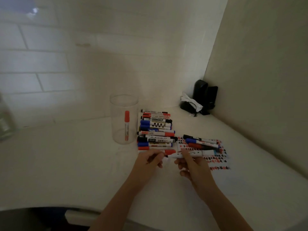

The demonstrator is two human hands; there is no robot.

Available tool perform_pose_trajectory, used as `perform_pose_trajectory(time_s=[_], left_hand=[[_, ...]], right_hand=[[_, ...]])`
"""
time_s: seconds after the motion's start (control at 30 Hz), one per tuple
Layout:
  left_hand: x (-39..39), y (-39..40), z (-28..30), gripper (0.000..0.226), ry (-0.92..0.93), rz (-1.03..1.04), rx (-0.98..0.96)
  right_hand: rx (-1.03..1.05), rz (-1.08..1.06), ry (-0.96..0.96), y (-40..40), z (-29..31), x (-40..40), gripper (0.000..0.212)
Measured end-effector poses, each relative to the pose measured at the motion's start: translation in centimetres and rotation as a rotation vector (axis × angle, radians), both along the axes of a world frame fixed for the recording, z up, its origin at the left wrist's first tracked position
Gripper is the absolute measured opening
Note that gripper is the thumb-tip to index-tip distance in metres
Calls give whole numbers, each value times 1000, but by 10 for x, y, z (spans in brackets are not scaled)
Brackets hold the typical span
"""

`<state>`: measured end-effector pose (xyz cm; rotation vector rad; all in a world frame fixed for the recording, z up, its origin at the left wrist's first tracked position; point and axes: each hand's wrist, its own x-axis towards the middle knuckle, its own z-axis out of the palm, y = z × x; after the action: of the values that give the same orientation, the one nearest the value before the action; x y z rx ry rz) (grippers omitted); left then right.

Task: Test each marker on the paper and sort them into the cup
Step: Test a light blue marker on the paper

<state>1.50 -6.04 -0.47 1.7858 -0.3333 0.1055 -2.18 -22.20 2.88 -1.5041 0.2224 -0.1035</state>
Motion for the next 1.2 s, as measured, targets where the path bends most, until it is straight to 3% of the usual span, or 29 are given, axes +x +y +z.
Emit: perform_pose_trajectory(time_s=[0.23,0.53,0.9,1.2], left_hand=[[0,-1,-2,14,40,76,-104],[-6,0,3,15,61,15,-50],[-7,1,4,10,108,-49,-202],[-5,0,6,10,109,-44,-166]], right_hand=[[-26,-34,-43,-4,0,-3,30],[-64,-54,-60,8,-9,1,35],[-80,99,-54,-2,-13,6,35],[-58,122,-29,-2,-2,6,37]])
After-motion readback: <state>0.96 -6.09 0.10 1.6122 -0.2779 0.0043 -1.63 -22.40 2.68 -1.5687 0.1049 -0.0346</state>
